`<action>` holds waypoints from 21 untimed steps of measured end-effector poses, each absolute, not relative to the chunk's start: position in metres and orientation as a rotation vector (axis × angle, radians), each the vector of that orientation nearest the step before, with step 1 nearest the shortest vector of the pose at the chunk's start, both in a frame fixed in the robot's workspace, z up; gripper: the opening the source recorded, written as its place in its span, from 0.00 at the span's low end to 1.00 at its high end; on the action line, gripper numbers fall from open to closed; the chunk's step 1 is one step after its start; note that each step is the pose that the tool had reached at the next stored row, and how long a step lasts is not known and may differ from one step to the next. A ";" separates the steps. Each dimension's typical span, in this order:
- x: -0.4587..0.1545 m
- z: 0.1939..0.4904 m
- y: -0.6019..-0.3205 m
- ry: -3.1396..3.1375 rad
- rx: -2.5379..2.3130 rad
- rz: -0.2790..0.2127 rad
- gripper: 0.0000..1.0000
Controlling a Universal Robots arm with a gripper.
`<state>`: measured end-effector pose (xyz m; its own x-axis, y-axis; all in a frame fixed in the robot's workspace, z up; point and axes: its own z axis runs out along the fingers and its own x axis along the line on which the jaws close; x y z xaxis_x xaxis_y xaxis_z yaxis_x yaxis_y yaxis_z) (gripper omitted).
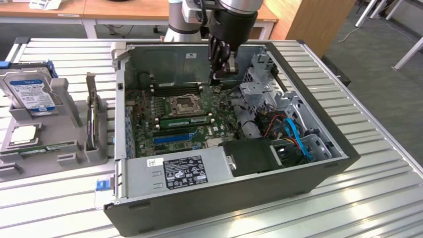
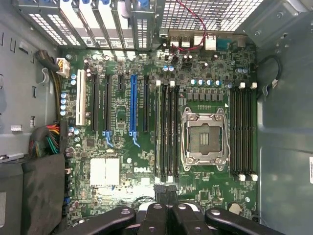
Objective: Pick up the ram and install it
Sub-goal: 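Press down the ram until it locks into place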
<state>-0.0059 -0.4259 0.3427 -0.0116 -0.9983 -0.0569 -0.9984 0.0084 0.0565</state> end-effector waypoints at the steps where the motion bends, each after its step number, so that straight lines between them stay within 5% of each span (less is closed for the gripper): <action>1: -0.006 0.342 -0.426 2.230 -2.208 0.126 0.10; 21: -0.006 0.325 -0.426 2.230 -2.208 0.126 0.10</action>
<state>-0.0059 -0.4259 0.3253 -0.0115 -0.9983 -0.0570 -0.9984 0.0083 0.0566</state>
